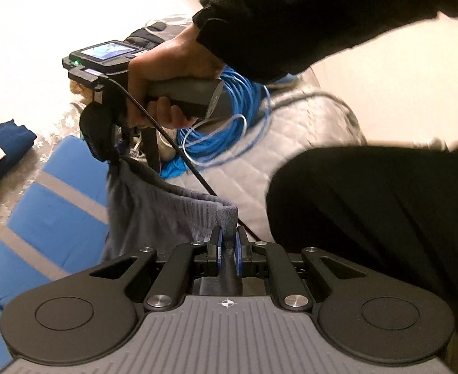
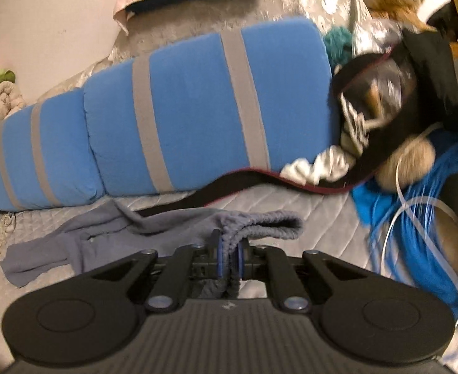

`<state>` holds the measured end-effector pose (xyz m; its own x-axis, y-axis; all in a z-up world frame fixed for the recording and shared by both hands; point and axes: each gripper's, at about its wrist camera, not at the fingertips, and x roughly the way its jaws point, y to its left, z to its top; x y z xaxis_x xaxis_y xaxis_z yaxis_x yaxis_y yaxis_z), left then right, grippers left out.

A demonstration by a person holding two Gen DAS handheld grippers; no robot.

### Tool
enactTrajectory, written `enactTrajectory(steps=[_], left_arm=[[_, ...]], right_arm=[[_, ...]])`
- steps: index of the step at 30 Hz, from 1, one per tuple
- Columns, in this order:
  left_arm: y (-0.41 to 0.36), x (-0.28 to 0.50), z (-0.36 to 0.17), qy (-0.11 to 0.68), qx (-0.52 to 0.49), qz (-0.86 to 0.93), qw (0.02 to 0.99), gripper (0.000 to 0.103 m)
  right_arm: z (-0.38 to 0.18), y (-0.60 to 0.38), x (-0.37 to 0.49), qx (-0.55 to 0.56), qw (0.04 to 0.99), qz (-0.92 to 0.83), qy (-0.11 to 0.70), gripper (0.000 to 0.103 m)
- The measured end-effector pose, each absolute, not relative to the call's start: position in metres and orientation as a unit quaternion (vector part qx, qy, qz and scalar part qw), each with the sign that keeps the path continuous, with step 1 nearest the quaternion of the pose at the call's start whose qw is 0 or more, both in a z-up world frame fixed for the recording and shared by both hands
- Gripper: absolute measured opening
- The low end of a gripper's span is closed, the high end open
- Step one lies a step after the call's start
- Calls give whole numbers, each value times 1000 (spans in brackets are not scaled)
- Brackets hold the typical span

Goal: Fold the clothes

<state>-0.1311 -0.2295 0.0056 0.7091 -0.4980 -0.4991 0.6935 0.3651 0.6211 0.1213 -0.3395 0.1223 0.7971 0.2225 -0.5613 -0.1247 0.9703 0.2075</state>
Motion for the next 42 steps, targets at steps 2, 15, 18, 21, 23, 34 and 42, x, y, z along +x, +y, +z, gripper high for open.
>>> enactTrajectory(steps=[2,15,18,21,23,34,42], left_arm=[[-242,-117,6,119,416,-365,824,7],[-265,-52,10,204,331,-367,845,8],[-261,-54,13,200,336,-357,848,8],[-259,-56,12,200,339,-351,849,8],[-262,-57,10,199,344,-350,849,8],[-273,-77,2,172,391,-343,837,12],[-246,-89,7,159,404,-328,839,44]], right_arm=[[127,-351,133,67,947,97,300,9],[80,-396,102,158,887,82,426,77],[69,-406,95,179,870,79,453,78],[63,-398,69,228,843,106,476,78],[58,-394,56,273,824,113,484,78],[21,-390,43,374,763,93,519,9],[22,-408,40,346,774,72,525,8]])
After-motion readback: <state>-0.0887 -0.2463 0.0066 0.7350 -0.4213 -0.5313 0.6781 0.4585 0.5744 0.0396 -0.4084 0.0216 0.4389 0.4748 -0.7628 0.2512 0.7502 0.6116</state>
